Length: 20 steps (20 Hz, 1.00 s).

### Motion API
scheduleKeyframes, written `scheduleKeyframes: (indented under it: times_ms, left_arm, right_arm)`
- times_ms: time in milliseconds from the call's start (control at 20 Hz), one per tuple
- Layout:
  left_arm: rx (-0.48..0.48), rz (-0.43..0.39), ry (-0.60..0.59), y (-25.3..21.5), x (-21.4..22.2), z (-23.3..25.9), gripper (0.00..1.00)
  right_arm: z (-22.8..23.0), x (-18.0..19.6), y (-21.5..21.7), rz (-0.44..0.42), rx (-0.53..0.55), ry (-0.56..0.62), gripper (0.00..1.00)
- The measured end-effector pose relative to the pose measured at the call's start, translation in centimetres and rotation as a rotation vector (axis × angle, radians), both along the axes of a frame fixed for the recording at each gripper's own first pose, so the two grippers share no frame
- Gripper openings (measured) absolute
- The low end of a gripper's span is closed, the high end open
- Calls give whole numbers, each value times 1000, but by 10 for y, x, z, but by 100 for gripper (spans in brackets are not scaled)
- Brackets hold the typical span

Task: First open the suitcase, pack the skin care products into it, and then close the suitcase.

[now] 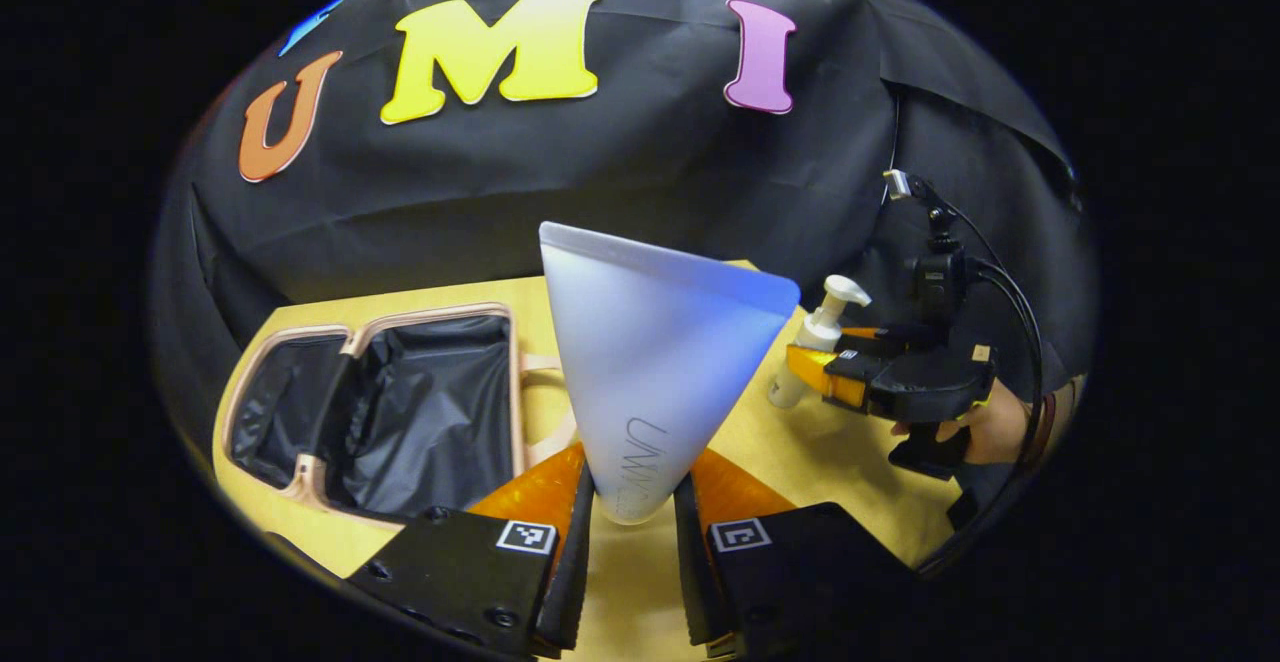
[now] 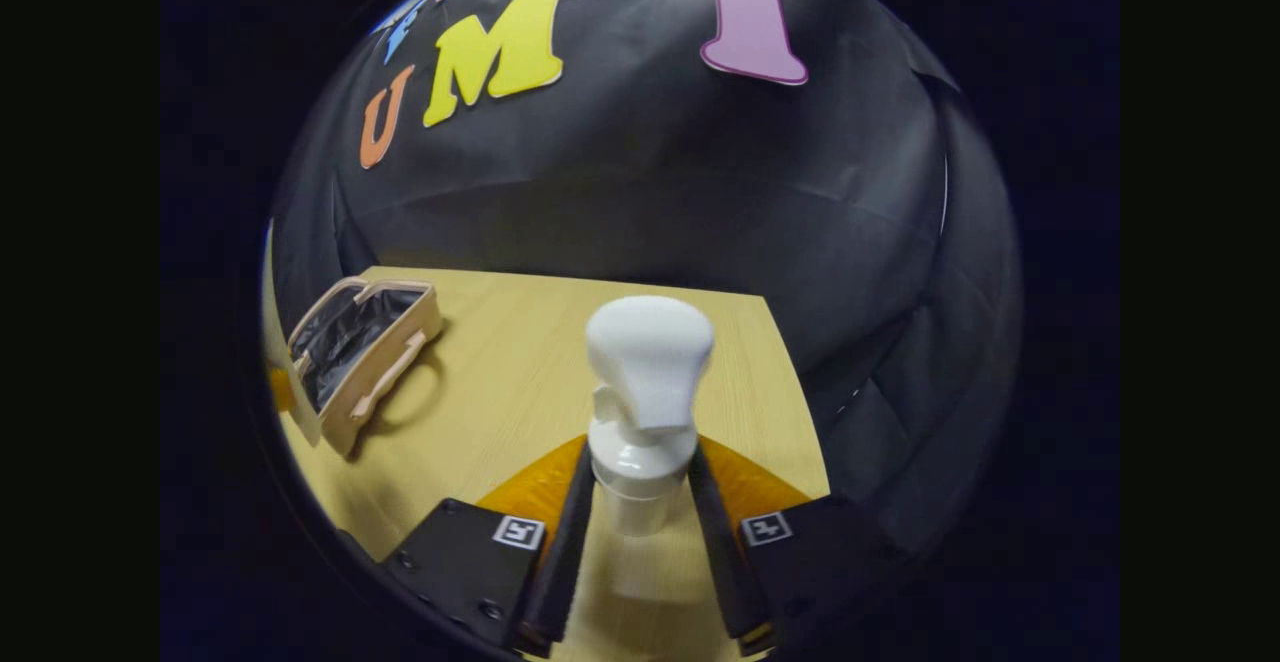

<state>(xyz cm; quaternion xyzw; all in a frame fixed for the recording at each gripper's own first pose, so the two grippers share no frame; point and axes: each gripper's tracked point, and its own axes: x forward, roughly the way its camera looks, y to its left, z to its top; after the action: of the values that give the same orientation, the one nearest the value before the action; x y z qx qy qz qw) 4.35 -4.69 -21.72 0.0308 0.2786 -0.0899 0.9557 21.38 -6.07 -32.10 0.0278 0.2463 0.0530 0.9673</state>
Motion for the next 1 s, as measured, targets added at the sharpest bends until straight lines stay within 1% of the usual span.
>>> scheduleKeyframes:
  times_ms: [50,100,200,250,300,350,400,450,500,600,650,700,750,800,850,900,950,1000]
  left_arm:
    - [15,12,4,12,-9,4,41]
    - [15,22,2,23,-16,9,41]
    - [3,45,0,46,-26,18,41]
    - [0,56,-2,58,-28,20,41]
    - [4,72,5,73,-26,22,41]
    - [8,91,5,90,-23,24,46]
    - [9,107,-2,106,-19,26,41]
    - [7,119,-6,121,-15,27,41]
    - [14,133,-8,136,-12,27,41]
    - [33,163,24,165,-4,17,41]
    - [23,172,43,175,4,10,46]
    - [10,174,55,184,14,3,46]
    - [1,177,54,191,26,-2,42]
    - [1,173,53,198,39,-9,42]
    - [4,170,53,203,50,-17,46]
    - [2,173,61,206,60,-28,42]
    - [2,176,88,207,65,-39,46]
    - [7,183,113,209,70,-50,46]
  right_arm:
    - [1,0,-1,-21,9,6,52]
    - [2,-1,-1,-38,17,13,51]
    - [2,-9,3,-37,1,23,50]
    - [2,-15,4,-39,-13,30,48]
    - [4,-21,4,-47,-21,39,49]
    - [10,-30,7,-54,-20,41,49]
    - [16,-39,9,-59,-21,38,49]
    - [23,-49,12,-62,-33,33,48]
    - [28,-60,16,-66,-42,30,48]
    - [43,-79,31,-55,-48,20,48]
    - [50,-89,39,-46,-58,11,48]
    - [57,-99,47,-38,-68,4,48]
    - [65,-108,54,-35,-77,-6,48]
    - [71,-115,59,-32,-102,-17,48]
    - [74,-121,64,-25,-127,-23,48]
    - [78,-126,71,-17,-127,-23,49]
    - [82,-132,77,-15,-109,-19,48]
    - [86,-136,81,-20,-92,-15,48]
